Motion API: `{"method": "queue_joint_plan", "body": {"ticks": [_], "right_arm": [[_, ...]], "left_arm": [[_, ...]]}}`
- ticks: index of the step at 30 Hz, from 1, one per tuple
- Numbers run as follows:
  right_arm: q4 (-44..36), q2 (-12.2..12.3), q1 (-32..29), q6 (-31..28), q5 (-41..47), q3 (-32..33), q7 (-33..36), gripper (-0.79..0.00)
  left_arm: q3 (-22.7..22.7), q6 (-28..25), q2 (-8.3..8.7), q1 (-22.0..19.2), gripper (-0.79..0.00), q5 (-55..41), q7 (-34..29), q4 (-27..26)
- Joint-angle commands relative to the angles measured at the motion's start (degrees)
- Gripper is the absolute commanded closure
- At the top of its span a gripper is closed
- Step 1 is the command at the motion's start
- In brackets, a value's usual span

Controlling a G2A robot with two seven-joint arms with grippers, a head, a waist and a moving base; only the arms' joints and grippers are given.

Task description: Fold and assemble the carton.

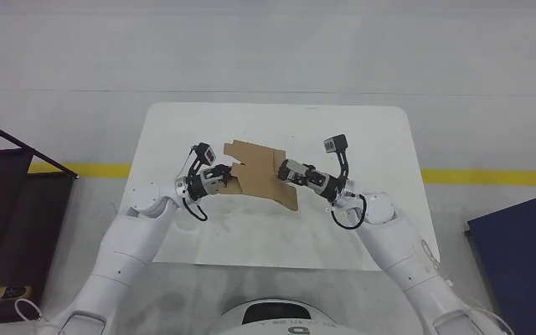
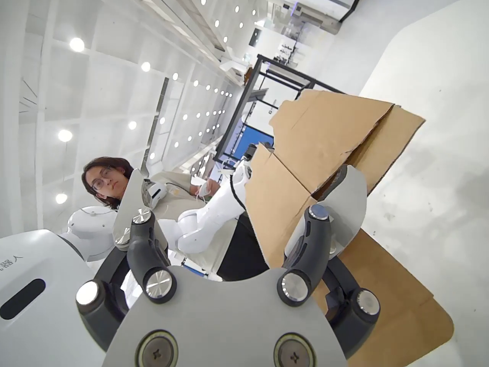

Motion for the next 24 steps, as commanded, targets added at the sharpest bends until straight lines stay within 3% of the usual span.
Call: {"method": "queue_joint_plan", "body": {"ticks": [1,12,16,21,24], "right_arm": [[2.2,-0.4,1.7,-0.7,0.0,-0.9,-0.3,-0.720],[6.6,-1.4,5.5,-1.0,3.4,-3.1,2.0,-0.696],[6.9,-1.9,5.3,1.6,11.6,-3.7,3.8,-0.683],[7.7,-2.5,5.8,8.0,23.2,-3.2,7.7,-0.505],[8.3,-2.5,6.3,9.8,24.2,-3.2,9.7,-0.505]], "left_arm": [[0.0,0.0,0.02,0.0,0.000,0.1,-0.3,0.1],[-0.5,0.2,0.09,-0.1,0.000,-0.3,-0.9,0.8],[-0.4,0.1,0.06,-0.6,0.000,0.3,-0.9,1.1],[-0.2,-1.4,0.00,-1.3,0.000,2.2,0.5,1.5],[0.2,-1.7,-0.06,-1.5,0.000,3.1,0.8,1.6]]}}
